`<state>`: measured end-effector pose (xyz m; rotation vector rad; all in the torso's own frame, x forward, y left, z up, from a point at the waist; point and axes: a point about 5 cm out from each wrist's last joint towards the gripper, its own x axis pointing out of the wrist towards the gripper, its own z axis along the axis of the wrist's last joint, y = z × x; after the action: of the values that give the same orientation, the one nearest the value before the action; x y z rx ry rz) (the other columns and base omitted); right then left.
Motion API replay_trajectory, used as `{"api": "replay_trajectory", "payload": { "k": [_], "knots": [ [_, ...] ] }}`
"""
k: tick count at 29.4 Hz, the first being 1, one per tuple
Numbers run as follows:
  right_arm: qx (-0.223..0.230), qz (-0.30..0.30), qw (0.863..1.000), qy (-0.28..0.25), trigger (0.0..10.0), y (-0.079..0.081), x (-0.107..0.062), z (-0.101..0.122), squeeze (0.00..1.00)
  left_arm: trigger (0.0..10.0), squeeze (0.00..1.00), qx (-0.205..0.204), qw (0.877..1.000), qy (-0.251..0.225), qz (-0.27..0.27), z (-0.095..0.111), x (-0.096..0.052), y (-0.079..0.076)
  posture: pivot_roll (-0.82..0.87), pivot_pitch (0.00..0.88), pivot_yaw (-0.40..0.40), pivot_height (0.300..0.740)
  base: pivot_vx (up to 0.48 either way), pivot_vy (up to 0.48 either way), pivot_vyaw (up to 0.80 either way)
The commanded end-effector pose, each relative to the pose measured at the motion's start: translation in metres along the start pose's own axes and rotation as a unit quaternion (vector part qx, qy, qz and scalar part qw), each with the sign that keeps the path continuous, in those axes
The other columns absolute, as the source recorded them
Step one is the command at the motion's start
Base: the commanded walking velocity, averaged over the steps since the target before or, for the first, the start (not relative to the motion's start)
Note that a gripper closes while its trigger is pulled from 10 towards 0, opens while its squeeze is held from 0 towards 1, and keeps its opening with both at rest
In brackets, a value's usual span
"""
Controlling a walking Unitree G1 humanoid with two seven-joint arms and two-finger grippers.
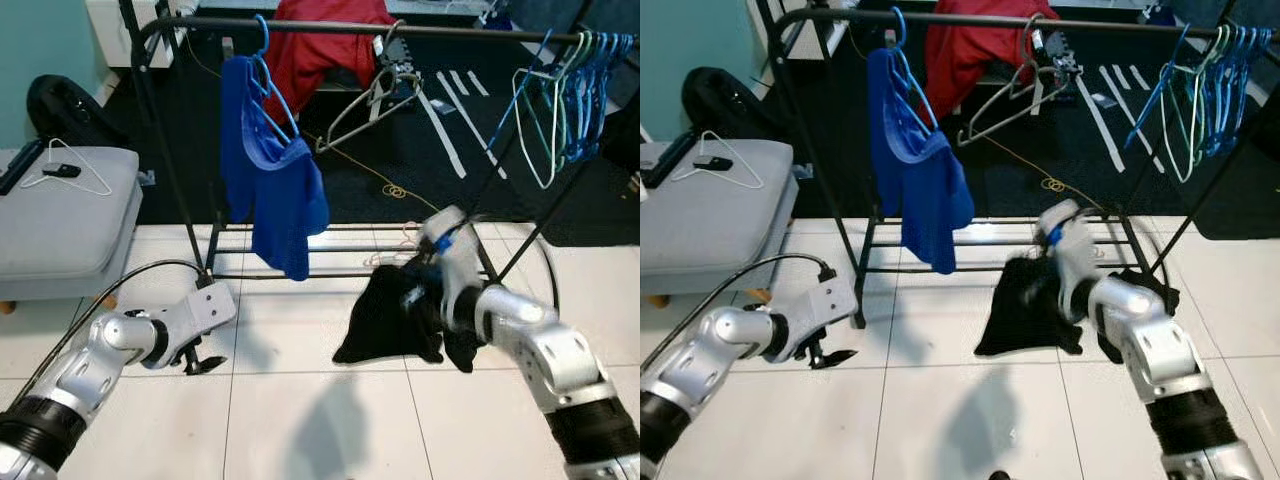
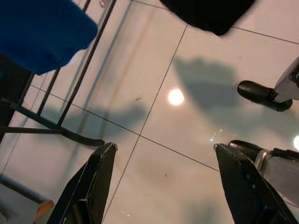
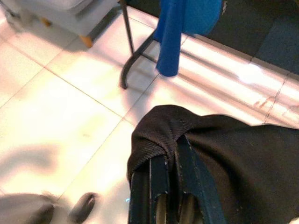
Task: Hang hanger
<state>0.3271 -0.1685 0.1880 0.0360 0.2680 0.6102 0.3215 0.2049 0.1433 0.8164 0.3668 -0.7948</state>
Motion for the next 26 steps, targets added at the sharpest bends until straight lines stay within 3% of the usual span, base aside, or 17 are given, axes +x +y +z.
{"api": "replay_trajectory", "payload": {
  "k": [1,2,3,4,5,6,7,8,9,10,15,16,17,18,19,24,26],
  "knots": [
    [0.055,0.022,0.996,-0.070,0.0,0.007,-0.002,0.024,0.00,10.0,0.00,-0.013,1.000,-0.003,-0.010,-0.002,0.001,-0.007,-0.07,0.211,-0.054,0.740,0.000,0.000,0.00],
    [0.189,-0.007,0.967,-0.169,0.0,-0.001,0.000,0.043,0.00,10.0,0.00,-0.026,0.999,-0.021,0.000,0.003,0.003,-0.007,-0.07,0.212,-0.055,0.740,0.000,0.000,0.00],
    [0.189,-0.007,0.967,-0.169,0.0,-0.001,0.000,0.043,0.00,10.0,0.00,-0.026,0.999,-0.021,0.000,0.003,0.003,-0.007,-0.07,0.212,-0.055,0.740,0.000,0.000,0.00],
    [0.364,-0.103,0.885,-0.272,0.0,-0.027,-0.002,0.056,0.00,10.0,0.00,-0.049,0.998,-0.047,0.019,0.010,0.007,-0.006,-0.07,0.209,-0.054,0.740,0.000,0.000,0.00],
    [0.364,-0.103,0.885,-0.272,0.0,-0.027,-0.002,0.056,0.00,10.0,0.00,-0.049,0.998,-0.047,0.019,0.010,0.007,-0.006,-0.07,0.209,-0.054,0.740,0.000,0.000,0.00],
    [0.562,-0.219,0.733,-0.315,0.0,-0.058,-0.008,0.040,0.00,10.0,0.00,-0.088,0.991,-0.089,0.044,0.022,0.010,-0.002,-0.08,0.209,-0.057,0.740,0.000,0.000,0.00],
    [0.562,-0.219,0.733,-0.315,0.0,-0.058,-0.008,0.040,0.00,10.0,0.00,-0.088,0.991,-0.089,0.044,0.022,0.010,-0.002,-0.08,0.209,-0.057,0.740,0.000,0.000,0.00],
    [0.624,-0.294,0.663,-0.292,0.0,-0.071,-0.011,0.014,0.00,10.0,0.00,-0.126,0.981,-0.132,0.064,0.035,0.012,0.001,-0.07,0.213,-0.062,0.740,0.000,0.000,0.00],
    [0.624,-0.294,0.663,-0.292,0.0,-0.071,-0.011,0.014,0.00,10.0,0.00,-0.126,0.981,-0.132,0.064,0.035,0.012,0.001,-0.07,0.213,-0.062,0.740,0.000,0.000,0.00],
    [0.657,-0.333,0.618,-0.274,0.0,-0.075,-0.013,-0.003,0.00,10.0,0.00,-0.153,0.972,-0.162,0.071,0.045,0.013,0.002,-0.07,0.214,-0.062,0.740,0.000,0.000,0.00],
    [0.652,-0.345,0.620,-0.266,0.0,-0.075,-0.015,-0.010,0.00,10.0,0.00,-0.165,0.967,-0.180,0.076,0.050,0.014,0.002,-0.07,0.218,-0.060,0.740,0.000,0.000,0.00],
    [0.630,-0.339,0.647,-0.265,0.0,-0.074,-0.015,-0.009,0.00,10.0,0.00,-0.167,0.966,-0.183,0.077,0.052,0.016,0.000,-0.07,0.223,-0.057,0.740,0.000,0.000,0.00],
    [0.630,-0.339,0.647,-0.265,0.0,-0.074,-0.015,-0.009,0.00,10.0,0.00,-0.167,0.966,-0.183,0.077,0.052,0.016,0.000,-0.07,0.223,-0.057,0.740,0.000,0.000,0.00],
    [0.615,-0.330,0.663,-0.270,0.0,-0.073,-0.014,-0.006,0.00,10.0,0.00,-0.161,0.968,-0.179,0.074,0.053,0.017,-0.002,-0.07,0.226,-0.052,0.740,0.000,0.000,0.00],
    [0.615,-0.330,0.663,-0.270,0.0,-0.073,-0.014,-0.006,0.00,10.0,0.00,-0.161,0.968,-0.179,0.074,0.053,0.017,-0.002,-0.07,0.226,-0.052,0.740,0.000,0.000,0.00],
    [0.585,-0.296,0.704,-0.273,0.0,-0.067,-0.014,0.013,0.00,10.0,0.00,-0.148,0.972,-0.169,0.072,0.054,0.020,-0.004,-0.07,0.231,-0.043,0.740,0.000,0.000,0.00],
    [0.581,-0.295,0.708,-0.272,0.1,-0.067,-0.014,0.016,0.00,10.0,0.00,-0.147,0.972,-0.168,0.071,0.054,0.020,-0.004,-0.07,0.231,-0.043,0.740,0.000,0.000,0.00]
  ]
}}
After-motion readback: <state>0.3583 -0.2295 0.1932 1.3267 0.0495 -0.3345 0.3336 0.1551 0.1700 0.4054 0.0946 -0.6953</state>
